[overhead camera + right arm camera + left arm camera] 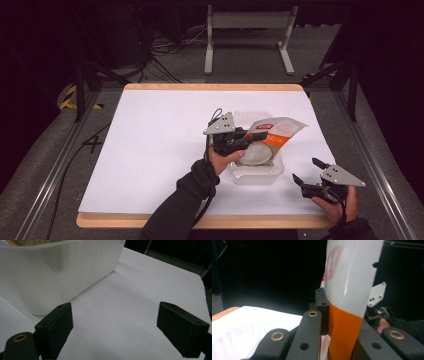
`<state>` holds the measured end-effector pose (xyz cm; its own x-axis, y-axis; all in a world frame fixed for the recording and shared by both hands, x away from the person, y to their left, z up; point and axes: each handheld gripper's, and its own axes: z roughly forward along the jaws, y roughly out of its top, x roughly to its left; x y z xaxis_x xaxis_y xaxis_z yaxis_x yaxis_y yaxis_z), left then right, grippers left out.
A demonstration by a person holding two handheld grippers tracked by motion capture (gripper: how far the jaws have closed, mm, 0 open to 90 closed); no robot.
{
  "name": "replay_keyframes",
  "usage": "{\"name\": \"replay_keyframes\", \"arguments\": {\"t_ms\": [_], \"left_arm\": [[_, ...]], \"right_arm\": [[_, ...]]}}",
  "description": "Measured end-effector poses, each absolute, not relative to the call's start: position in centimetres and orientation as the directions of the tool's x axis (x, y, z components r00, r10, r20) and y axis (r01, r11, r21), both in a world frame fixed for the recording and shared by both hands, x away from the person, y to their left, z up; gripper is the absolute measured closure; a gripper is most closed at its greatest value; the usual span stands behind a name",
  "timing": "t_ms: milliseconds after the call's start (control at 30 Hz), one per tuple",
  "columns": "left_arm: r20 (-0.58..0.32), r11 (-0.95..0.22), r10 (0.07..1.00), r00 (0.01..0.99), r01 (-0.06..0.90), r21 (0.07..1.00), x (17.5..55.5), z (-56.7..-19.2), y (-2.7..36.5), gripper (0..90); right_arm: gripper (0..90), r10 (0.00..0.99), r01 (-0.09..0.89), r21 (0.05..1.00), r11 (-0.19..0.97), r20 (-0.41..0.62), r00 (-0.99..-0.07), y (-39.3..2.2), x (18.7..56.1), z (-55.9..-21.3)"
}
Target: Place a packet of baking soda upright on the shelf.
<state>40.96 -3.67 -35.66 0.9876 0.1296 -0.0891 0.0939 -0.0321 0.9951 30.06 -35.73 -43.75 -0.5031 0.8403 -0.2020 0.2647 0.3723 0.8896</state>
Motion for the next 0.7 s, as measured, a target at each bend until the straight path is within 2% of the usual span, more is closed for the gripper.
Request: {"name": "replay_keyframes", "arguments": {"t_ms": [133, 333, 700], "left_arm": [[-0.095, -0.031, 0.122, 0.988, 0.1, 0.995, 40.8, -36.7, -4.8, 89.7], [-0.126, -0.024, 0.104, 0.986, 0.13, 0.991, 41.0, -38.5, -4.2, 89.7], [-0.106, -0.101, 0.118, 0.987, 0.118, 0.988, 40.6, -40.0, -2.7, 89.7]], "right_arm": [[14.1, 0.84, 0.263, 0.894, 0.362, -0.191, -0.508, -35.8, 30.0, -43.7], [14.1, 0.841, 0.27, 0.897, 0.349, -0.172, -0.513, -35.8, 30.0, -43.6], [14.0, 0.842, 0.271, 0.902, 0.337, -0.161, -0.515, -35.7, 29.9, -43.4]]}}
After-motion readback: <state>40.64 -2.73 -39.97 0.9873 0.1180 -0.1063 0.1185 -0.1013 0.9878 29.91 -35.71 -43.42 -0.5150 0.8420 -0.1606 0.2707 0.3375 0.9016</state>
